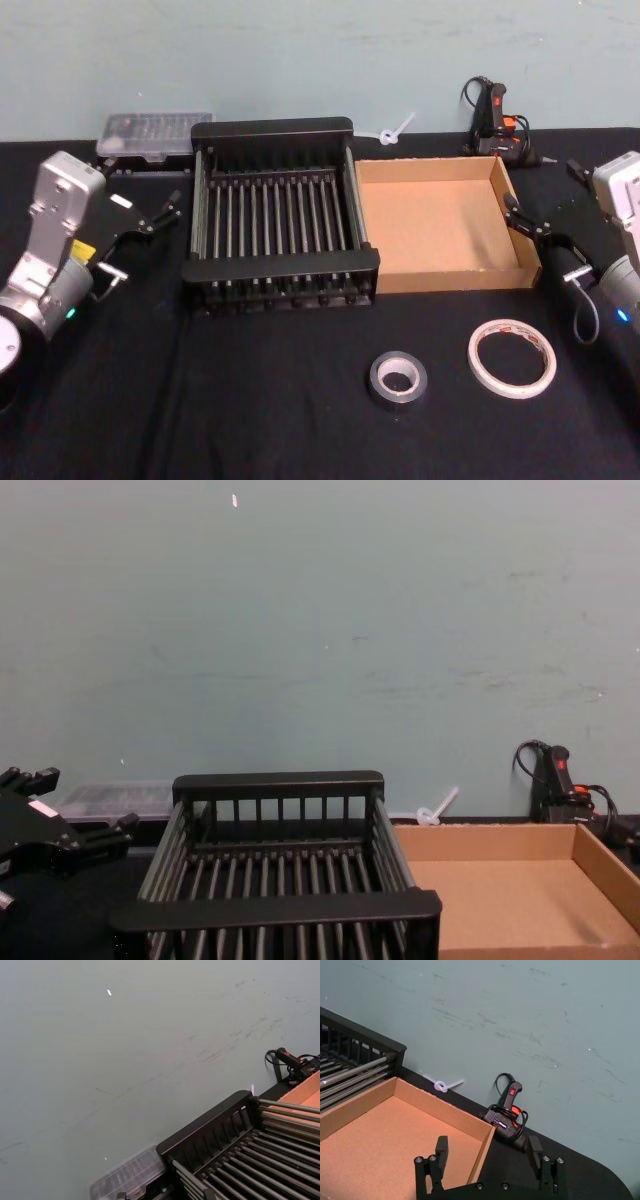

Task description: Pick up the white tape and place it into the black box , Pick up the silver tape and place it into the brown box.

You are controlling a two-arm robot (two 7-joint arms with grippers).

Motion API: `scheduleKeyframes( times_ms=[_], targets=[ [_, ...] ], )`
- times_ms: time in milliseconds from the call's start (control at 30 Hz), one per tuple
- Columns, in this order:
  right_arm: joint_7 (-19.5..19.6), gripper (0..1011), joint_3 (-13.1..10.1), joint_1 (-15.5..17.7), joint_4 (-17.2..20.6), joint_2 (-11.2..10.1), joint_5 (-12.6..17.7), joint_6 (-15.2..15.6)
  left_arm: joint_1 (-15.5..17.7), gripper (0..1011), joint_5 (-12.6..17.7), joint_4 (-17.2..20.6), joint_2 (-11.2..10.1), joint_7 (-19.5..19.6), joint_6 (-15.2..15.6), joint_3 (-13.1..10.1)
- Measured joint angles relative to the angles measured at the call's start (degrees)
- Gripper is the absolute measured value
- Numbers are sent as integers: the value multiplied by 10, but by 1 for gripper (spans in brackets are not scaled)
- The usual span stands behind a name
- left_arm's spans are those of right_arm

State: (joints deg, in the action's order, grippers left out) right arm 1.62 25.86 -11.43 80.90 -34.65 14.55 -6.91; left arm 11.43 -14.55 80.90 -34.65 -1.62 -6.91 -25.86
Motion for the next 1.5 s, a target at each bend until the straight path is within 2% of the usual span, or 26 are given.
scheduleKeyframes(
  times_ms=[1500],
  targets=[
    [0,1002,0,0,0,0,0,0,0,1001,0,0,0,0,0,0]
  ],
)
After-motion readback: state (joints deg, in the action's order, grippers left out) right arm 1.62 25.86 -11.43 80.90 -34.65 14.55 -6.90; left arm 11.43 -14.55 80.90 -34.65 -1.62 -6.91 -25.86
